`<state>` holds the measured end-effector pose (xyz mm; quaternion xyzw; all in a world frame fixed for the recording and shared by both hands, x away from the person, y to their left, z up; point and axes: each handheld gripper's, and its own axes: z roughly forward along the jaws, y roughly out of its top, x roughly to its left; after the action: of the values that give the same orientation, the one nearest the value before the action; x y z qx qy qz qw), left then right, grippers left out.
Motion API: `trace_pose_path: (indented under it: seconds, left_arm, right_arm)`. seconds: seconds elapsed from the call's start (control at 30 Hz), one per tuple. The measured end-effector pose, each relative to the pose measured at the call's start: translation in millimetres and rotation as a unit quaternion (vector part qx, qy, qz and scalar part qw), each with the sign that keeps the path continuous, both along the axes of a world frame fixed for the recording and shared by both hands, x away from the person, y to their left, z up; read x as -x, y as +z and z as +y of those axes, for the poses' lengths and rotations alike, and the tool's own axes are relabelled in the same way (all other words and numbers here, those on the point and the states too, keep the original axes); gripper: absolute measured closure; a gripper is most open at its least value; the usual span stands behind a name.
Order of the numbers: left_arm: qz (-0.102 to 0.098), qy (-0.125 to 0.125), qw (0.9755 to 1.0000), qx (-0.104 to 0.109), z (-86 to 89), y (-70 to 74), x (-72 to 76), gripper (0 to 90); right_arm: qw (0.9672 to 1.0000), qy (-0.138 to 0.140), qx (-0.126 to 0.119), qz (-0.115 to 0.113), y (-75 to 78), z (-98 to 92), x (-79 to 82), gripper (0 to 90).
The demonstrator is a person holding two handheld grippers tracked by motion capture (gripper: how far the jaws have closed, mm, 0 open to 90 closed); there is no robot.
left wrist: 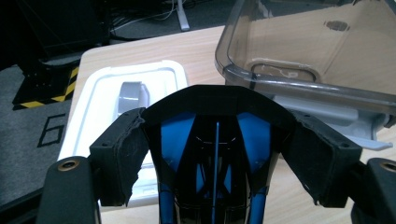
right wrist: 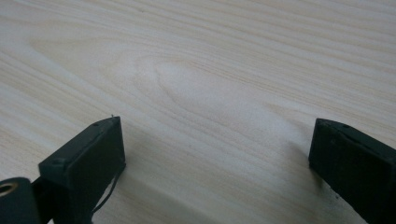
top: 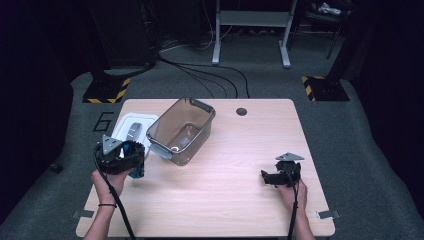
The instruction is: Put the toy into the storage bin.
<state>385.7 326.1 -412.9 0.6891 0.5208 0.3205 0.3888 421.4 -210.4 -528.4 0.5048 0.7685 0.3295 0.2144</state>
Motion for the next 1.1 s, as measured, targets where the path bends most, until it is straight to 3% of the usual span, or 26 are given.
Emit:
trace_pose_path:
  seconds: [0.67, 0.97, 1.1]
  left_arm:
    - [-0.019, 0.006, 0.9998, -0.001, 10.1, 28.9, 1.2, 25.0]
    - [-0.018, 0.004, 0.9998, -0.005, 16.0, 43.7, 0.8, 25.0]
    - [-0.031, 0.005, 0.9995, -0.004, 20.0, 54.6, 4.0, 25.1]
  right_arm:
    - [1.0, -0.005, 0.001, 0.004, -0.5, 2.2, -3.6, 0.0]
    - [1.0, -0.006, 0.003, 0.003, -0.5, 2.2, -3.4, 0.0]
    - [1.0, -0.004, 0.002, 0.003, -0.5, 1.4, -2.1, 0.0]
